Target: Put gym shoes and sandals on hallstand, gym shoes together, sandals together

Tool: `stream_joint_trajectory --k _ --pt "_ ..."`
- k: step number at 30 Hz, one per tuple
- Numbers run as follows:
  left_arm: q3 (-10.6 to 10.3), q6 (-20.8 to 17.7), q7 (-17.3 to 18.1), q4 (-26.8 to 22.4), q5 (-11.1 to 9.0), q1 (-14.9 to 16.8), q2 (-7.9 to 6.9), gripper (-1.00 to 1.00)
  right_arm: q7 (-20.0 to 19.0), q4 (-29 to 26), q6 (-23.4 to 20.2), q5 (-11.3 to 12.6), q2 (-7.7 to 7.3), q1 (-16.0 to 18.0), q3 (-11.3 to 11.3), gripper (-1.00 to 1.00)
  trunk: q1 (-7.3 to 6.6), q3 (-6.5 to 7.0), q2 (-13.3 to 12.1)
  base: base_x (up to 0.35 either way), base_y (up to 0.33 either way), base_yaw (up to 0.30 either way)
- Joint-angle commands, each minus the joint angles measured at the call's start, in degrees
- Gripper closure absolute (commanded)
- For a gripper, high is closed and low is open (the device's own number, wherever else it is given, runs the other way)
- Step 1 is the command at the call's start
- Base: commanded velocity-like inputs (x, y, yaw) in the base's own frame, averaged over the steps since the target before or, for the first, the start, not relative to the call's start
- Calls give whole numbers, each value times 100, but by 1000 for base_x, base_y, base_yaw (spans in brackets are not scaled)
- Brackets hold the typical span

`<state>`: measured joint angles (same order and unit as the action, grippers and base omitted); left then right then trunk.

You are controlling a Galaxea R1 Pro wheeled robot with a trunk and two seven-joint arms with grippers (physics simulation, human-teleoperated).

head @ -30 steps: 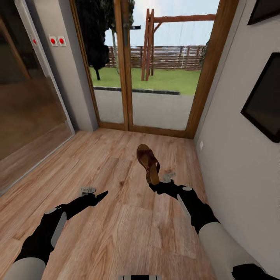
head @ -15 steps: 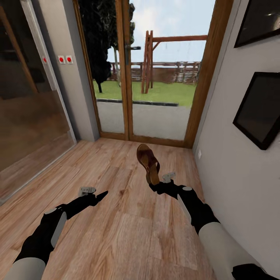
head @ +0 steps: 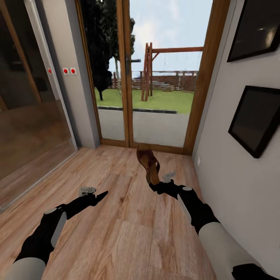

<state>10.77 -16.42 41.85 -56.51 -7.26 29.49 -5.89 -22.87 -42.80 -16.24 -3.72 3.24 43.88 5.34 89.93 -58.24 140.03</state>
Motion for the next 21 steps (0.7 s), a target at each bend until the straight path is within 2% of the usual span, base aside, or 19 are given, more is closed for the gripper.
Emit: stream_joint_trajectory --k 1,12,21 --pt "5 -55 16 0 -47 3 0 -100 -25 -9 -28 -41 1 3 -7 100 -24 22 -40 0 0 0" --pt "12 -55 16 0 -47 3 0 -100 -25 -9 -28 -41 1 2 -7 100 -45 144 -80 0 0 0" --pt "12 -55 16 0 -47 2 0 -100 -25 -9 -28 -41 1 1 -7 100 152 67 281 0 0 0"
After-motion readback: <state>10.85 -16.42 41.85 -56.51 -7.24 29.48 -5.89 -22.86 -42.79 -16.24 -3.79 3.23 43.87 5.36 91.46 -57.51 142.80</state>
